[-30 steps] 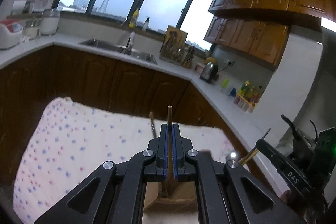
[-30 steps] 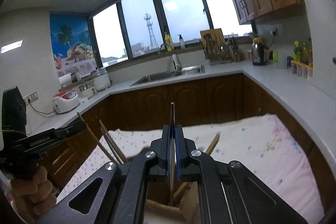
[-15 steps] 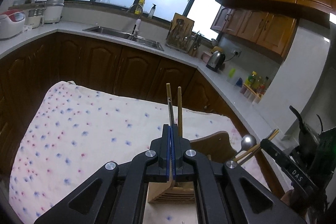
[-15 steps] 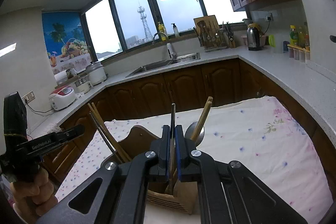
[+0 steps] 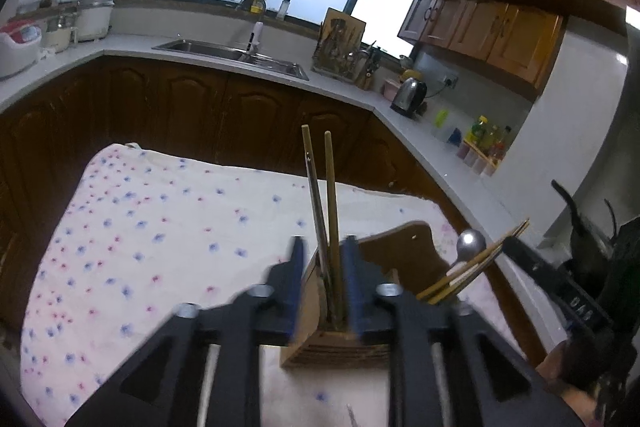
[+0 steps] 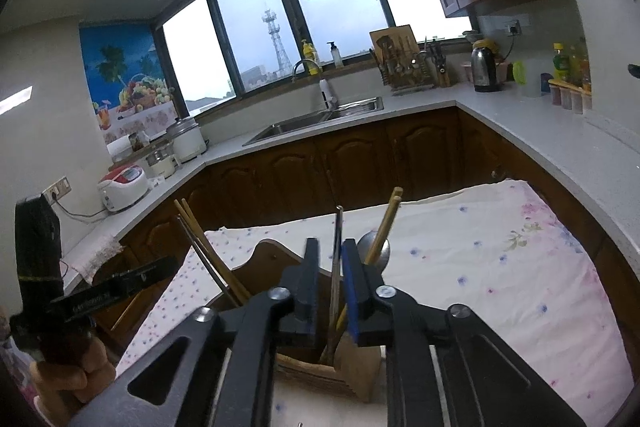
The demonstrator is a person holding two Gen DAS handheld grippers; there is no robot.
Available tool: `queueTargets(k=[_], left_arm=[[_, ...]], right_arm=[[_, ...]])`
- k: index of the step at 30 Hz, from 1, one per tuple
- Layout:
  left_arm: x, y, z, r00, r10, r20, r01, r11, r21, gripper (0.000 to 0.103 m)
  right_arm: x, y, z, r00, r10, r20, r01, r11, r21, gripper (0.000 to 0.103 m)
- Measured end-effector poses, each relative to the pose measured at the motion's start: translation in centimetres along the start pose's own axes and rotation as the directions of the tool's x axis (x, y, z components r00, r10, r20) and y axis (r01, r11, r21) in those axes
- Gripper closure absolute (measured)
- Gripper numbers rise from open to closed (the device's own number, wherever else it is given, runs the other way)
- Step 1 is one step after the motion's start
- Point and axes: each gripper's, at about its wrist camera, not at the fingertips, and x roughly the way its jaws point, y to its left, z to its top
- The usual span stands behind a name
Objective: Organize utensils
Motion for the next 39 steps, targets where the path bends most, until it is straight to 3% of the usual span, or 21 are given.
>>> queueTargets(k=[2,8,13,15,20,27,34,39], left_arm=[[-0.8,-0.3,-0.4,1.0,0.017,0.008,-0.017,1.0,0.009,0.058],[-2.9,-1.1,-1.5,0.999,0.039,0.006,-0.039,0.999,0.028,0.041],[-5.0,-1.2,-2.2,0.999,0.048,0.009,-0.048,0.999,0.025,0.037],[-5.9,-1.2,-2.5,0.998,0.054,0.011,-0.054,0.998,0.023,0.033],[-8.3,-1.3,-3.8,0.998,0.069,0.01,-0.069,0.997,0.026,0.025],[-11.7,-1.0,-5.6,0.995,0.096,0.008,-0.096,0.995,0.001,0.019],[-17.2,-1.8,-6.5,0.987,0.142,0.07,-0.145,0.989,0.037,0.012],[-22.6,-2.8,-5.9,0.983,0.098,0.154,-0.109,0.992,0.064,0.011]], right_arm=[[-0.7,-0.1,0.0,1.0,-0.006,0.018,0.006,1.0,0.003,0.062],[-2.2,-0.8,-0.2,0.999,-0.023,0.042,0.022,0.999,0.035,0.059],[-3.3,-1.5,-0.7,0.999,-0.024,0.044,0.022,0.998,0.059,0.057],[-4.0,-1.5,-1.0,0.999,-0.015,0.05,0.012,0.998,0.06,0.046],[-5.5,-1.1,-2.0,0.998,0.001,0.062,-0.004,0.999,0.051,0.032],[-7.6,-0.7,-3.6,0.998,0.019,0.059,-0.022,0.998,0.052,0.023],[-10.9,-0.1,-3.3,0.997,0.042,0.067,-0.045,0.998,0.032,0.022],[-15.1,1.9,-1.1,0.987,0.077,0.138,-0.072,0.997,-0.039,0.011]])
